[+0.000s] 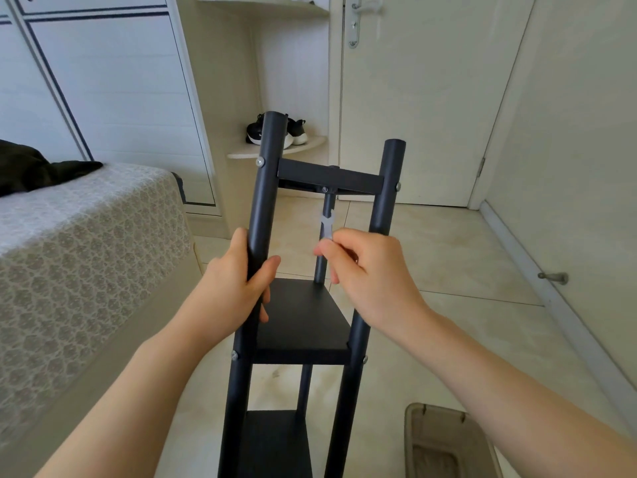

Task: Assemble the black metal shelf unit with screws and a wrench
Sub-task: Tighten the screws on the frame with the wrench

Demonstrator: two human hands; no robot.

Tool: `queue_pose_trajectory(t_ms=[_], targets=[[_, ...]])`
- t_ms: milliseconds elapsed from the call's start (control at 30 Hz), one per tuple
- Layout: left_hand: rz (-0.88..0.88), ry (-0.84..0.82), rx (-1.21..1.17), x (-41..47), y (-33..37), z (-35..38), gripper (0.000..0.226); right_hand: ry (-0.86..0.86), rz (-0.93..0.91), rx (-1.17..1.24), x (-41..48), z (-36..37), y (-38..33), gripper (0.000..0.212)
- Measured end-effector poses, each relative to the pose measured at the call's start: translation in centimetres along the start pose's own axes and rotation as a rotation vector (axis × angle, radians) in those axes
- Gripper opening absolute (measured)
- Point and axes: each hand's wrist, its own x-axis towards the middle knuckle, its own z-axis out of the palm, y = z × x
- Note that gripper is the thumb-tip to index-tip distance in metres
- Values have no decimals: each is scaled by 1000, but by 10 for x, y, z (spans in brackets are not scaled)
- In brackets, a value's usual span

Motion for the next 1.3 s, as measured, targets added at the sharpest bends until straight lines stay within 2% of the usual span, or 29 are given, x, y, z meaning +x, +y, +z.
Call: queue_pose_trajectory(t_ms=[233, 333, 500, 633, 767, 933, 1033, 1300], targets=[[-9, -20, 2, 3, -1, 2, 42, 123, 123, -19, -6, -40, 20, 21], [-4, -31, -27, 3, -1, 2, 49, 143, 240, 85, -5, -46, 29, 19], [25, -4, -21, 3, 1, 9, 33, 103, 351, 369, 0, -48, 34, 31], [48, 17, -7, 2, 3, 15, 21, 122, 405, 416, 4, -43, 35, 28], [57, 92, -3, 1, 5, 23, 20, 205, 356, 322, 2, -40, 34, 29], [64, 163, -52, 3, 0, 25, 17, 218, 207, 165, -4, -41, 29, 22], [51, 147, -106, 6, -3, 27, 22, 242, 147, 159, -6, -44, 27, 20], [33, 83, -183, 9, 2, 41, 22, 303, 124, 184, -11, -55, 24, 19]])
